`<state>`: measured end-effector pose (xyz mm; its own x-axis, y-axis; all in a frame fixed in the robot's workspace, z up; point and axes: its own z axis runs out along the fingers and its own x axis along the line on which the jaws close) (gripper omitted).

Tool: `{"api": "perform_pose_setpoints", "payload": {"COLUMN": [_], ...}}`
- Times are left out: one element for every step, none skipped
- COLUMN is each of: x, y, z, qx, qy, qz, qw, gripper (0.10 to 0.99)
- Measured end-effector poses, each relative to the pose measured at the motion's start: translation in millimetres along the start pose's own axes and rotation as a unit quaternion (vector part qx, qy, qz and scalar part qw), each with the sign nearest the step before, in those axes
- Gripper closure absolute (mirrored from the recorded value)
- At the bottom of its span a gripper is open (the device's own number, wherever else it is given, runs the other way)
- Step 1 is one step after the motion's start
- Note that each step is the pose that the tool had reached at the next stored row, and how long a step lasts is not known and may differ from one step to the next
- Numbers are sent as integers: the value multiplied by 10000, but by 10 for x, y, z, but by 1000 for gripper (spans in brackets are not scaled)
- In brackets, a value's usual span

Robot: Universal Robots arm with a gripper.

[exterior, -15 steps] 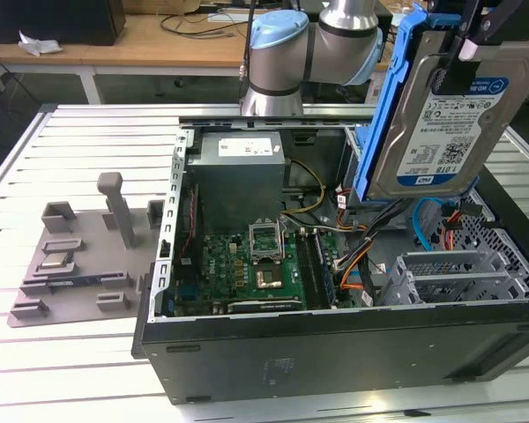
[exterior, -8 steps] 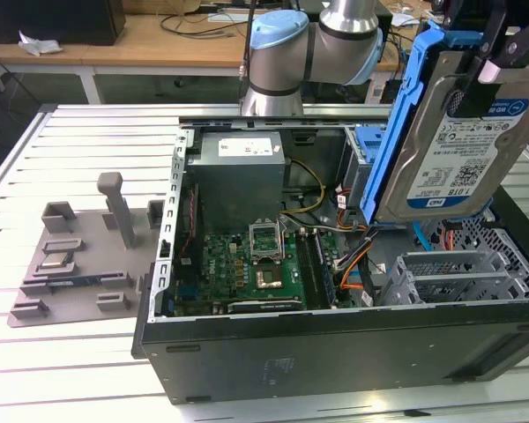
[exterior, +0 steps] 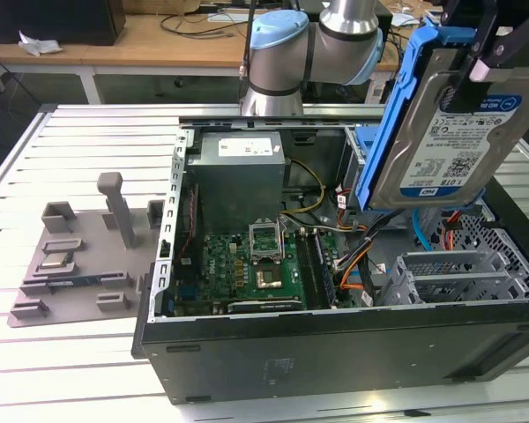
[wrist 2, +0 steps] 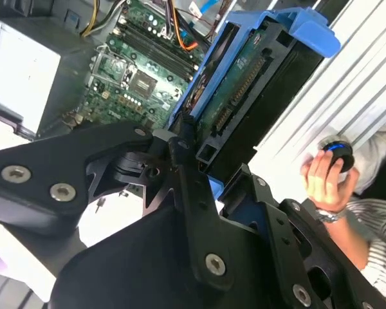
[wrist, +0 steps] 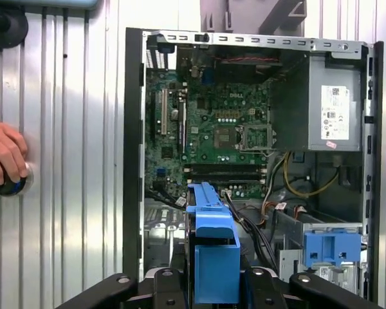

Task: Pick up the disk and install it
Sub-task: 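Pick up the disk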

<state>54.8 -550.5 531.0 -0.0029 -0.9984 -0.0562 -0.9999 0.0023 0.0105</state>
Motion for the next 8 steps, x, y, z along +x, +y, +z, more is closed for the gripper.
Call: {"api": "perform_pose_setpoints", "payload": {"x": [0,1,4,7,8,10,11,12], "y": [0,0,0,-2,-8,-18,-31,-53], "z": [4,6,8,11,14,21,30,38], "qx": [3,5,5,5,5,4,3,2], "qy": [-1,0,0,0,0,1,1,3], "qz": [60,93,94,95,94,94,95,95], "qw": [10000,10000,10000,10000,10000,10000,10000,10000], "gripper": [718,718,718,718,718,718,718,718]}}
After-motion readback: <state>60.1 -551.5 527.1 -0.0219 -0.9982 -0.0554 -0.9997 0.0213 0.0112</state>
